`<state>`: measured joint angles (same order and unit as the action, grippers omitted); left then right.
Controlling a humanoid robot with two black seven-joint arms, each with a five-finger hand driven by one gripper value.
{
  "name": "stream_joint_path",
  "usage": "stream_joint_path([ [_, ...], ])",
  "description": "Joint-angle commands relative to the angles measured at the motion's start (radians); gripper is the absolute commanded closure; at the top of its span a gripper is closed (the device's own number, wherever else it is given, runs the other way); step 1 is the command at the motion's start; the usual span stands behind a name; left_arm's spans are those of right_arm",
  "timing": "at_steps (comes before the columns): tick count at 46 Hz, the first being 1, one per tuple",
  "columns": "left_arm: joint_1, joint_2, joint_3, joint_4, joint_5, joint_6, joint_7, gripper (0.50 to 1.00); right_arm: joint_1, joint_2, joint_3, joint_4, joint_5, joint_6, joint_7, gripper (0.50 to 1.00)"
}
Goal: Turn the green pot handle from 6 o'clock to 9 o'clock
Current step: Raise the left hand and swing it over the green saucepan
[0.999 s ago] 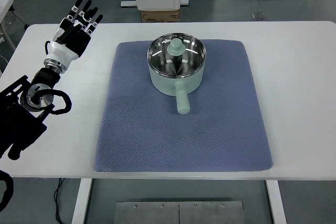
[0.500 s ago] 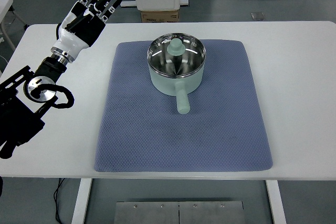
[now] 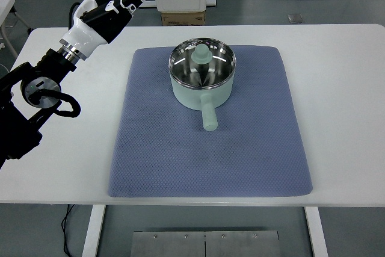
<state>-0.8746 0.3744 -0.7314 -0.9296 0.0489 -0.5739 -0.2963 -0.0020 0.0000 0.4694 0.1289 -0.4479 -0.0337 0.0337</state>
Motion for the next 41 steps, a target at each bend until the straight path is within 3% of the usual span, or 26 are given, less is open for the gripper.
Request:
stream_joint_path([
  [1,-0.015,0.003,-0.006,-0.008,0.022,0.000,0.000,0.500,-0.001,0.000,0.000,0.000,0.000,0.000,0.000,0.500],
  [16,-0.115,0.003,-0.006,-0.006,0.051,0.000,0.000,0.500,-0.001,0.000,0.000,0.000,0.000,0.000,0.000,0.500],
  [41,-0.119,0.001,-0.008,-0.029,0.167,-0.004,-0.001,0.500,0.000,0.000,0.000,0.000,0.000,0.000,0.000,0.500],
])
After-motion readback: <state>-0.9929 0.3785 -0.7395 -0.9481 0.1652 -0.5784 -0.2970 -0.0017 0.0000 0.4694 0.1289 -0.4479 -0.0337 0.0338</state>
